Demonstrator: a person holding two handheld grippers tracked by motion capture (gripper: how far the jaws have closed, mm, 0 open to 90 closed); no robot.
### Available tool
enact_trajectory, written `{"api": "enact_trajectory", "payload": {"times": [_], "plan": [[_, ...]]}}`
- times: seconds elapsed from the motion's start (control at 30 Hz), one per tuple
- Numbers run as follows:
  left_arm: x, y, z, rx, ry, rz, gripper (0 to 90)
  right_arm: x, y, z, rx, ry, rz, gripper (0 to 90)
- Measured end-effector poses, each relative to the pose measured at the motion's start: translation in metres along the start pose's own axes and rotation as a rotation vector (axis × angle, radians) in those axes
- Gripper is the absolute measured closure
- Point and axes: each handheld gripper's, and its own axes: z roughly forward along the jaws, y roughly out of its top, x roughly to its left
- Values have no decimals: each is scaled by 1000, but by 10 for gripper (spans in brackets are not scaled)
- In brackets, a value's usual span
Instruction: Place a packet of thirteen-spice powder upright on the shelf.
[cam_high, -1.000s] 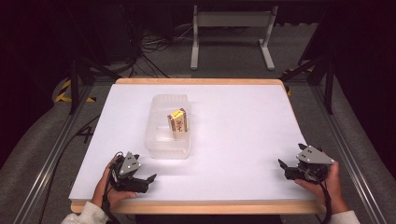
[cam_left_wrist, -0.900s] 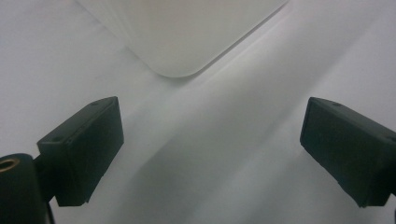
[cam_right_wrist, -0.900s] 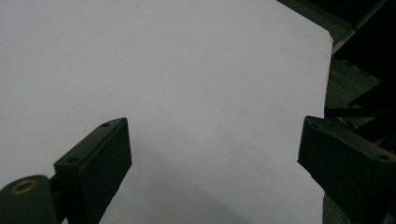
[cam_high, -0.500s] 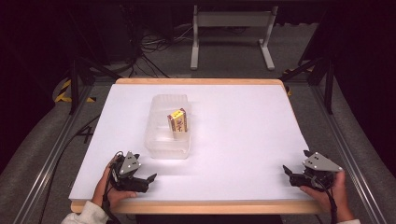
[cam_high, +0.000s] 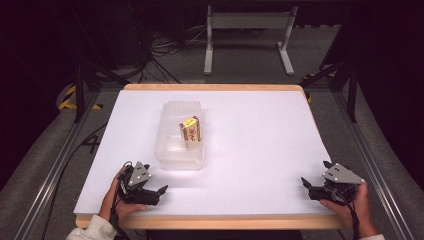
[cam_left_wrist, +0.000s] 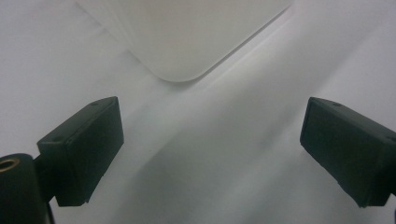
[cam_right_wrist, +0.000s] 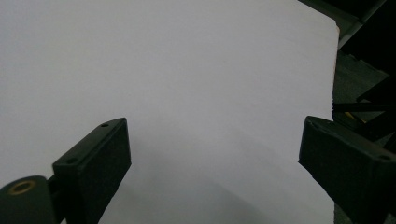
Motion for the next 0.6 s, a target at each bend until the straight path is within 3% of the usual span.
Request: {"api": "enact_trajectory", "payload": {"times": [0.6], "plan": [[1,2,-1,-11,4,-7,67,1,0,-2,-2,1,12,98]]}}
